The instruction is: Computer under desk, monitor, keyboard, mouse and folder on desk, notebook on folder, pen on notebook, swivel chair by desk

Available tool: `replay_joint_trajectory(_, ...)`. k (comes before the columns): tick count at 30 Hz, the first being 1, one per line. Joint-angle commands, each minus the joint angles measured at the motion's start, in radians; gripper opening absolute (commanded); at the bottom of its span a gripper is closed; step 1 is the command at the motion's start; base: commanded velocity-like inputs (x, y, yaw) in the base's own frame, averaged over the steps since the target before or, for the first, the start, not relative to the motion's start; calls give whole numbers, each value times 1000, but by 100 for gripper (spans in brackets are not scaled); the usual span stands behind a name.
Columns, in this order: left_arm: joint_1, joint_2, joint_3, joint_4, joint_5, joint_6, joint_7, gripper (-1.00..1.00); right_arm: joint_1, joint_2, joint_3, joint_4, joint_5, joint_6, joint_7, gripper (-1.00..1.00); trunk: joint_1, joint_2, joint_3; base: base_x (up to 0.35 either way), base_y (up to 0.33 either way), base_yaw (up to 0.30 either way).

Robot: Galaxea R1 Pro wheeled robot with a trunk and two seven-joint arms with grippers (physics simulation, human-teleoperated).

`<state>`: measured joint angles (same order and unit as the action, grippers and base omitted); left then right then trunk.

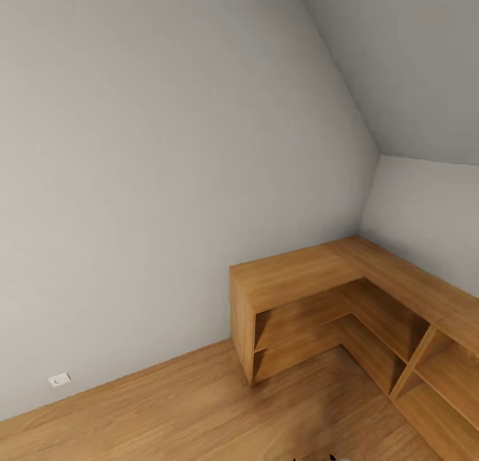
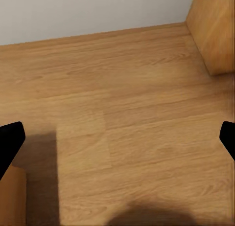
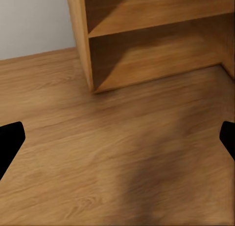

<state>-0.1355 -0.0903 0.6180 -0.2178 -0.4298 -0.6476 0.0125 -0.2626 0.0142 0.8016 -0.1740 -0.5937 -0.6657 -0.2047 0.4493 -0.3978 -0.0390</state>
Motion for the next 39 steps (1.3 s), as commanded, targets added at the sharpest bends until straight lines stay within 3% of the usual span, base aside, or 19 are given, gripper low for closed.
replay_joint_trajectory(1, -1, -1, 8, 5, -10, -3, 1, 100, -1, 0, 8, 0, -1, -2, -9, 100, 1, -2, -2, 16, 0, -267)
replay_joint_trajectory(28, -1, 3, 8, 35, -9, -3, -4, 100, -1, -1, 6, 3, -7, -1, -7, 100, 1, -2, 9, 275, 0, -268)
replay_joint_trajectory(39, -1, 2, 4, 35, -11, -3, -11, 100, -1, -2, 4, 4, -8, 0, -6, 100, 1, -2, 13, 77, 0, -270)
